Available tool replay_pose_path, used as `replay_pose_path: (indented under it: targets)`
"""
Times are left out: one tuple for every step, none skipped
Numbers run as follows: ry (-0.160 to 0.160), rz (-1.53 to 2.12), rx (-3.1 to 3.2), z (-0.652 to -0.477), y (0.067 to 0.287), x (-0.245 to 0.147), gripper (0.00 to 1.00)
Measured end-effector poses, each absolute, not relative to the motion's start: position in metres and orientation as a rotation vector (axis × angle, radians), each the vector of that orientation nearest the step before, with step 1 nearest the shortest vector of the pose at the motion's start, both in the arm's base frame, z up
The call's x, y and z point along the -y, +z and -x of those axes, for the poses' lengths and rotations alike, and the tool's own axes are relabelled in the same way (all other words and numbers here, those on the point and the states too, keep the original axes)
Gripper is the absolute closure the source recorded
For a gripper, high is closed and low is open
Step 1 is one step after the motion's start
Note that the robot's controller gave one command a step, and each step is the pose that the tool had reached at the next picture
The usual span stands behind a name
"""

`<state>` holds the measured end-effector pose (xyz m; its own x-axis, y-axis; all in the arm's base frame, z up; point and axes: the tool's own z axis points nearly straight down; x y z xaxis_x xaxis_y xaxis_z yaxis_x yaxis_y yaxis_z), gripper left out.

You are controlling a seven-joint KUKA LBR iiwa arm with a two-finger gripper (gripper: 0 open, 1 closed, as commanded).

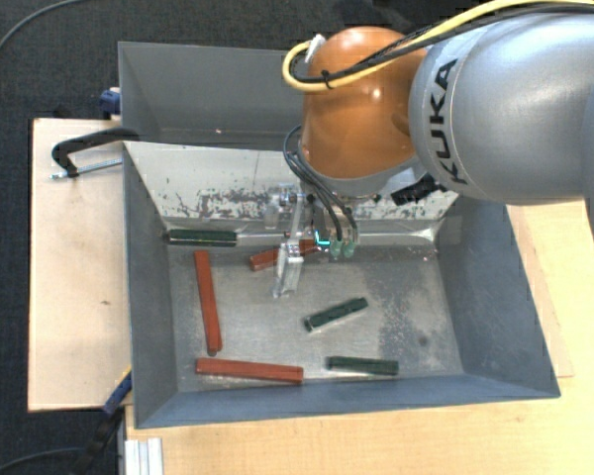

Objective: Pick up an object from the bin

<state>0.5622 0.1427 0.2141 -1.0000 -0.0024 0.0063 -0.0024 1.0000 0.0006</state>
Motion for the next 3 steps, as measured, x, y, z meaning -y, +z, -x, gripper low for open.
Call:
replay_pose_path:
  targets:
    - [0.002, -0.067, 3.134, -0.591, 0.078, -0.115, 0.0]
    - [0.002, -0.308, 3.127, -0.601, 0.071, -0.05, 0.0]
    - [-0.002, -0.498, 3.103, -0.549, 0.111, -0.074, 0.0]
